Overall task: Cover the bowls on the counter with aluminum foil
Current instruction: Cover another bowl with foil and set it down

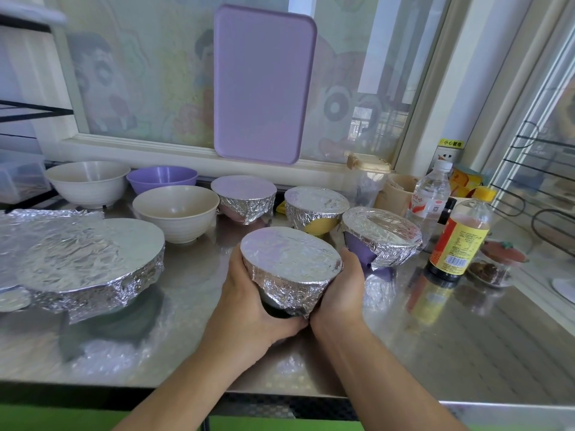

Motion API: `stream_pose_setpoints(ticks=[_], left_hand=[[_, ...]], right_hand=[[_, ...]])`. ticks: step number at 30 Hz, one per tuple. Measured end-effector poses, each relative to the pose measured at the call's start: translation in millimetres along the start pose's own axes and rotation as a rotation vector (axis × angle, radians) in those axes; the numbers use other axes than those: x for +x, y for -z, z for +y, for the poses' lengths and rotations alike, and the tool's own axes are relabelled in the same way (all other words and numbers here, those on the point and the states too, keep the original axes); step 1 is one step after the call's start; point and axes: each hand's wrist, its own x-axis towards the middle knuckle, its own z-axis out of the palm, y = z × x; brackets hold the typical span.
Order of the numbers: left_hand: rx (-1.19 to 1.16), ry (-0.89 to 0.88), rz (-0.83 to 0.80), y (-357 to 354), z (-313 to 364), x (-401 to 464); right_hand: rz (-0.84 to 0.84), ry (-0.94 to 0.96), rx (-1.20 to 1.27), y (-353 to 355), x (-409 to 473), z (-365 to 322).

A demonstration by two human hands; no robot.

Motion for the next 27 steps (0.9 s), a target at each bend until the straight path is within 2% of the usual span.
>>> stream_pose_setpoints(ticks=[8,12,16,18,20,22,27], left_hand=[[0.088,0.055,-0.031,1.7,0.8,-0.9],[0.13,0.134,-0.178,10.9,3.9,1.9],[-0.014,0.218,-0.349,29.7,4.3,8.9],[-0.144,0.287,-0.265,31.9,1.8,23.0],[-0.279,0.363,-0.071,29.9,0.1,38.4],[-0.337,0.346,0.028,24.2,14.5,41.8],[-0.262,0.283,0.093,-5.3,32.6,31.2]], right_hand=[[0.029,0.012,-0.061,1.9,-2.5,-2.7],[0.066,0.031,-0.018,10.2,5.3,-4.4],[0.059,0.034,-0.039,15.3,6.4,-18.2],[0.059,0.046,-0.073,16.8,3.8,-23.7],[0.063,0.06,-0.051,18.2,3.1,-27.0],[0.07,0.07,-0.06,18.1,0.2,-27.2],[0.074,0.084,-0.075,13.9,-4.2,-14.5]])
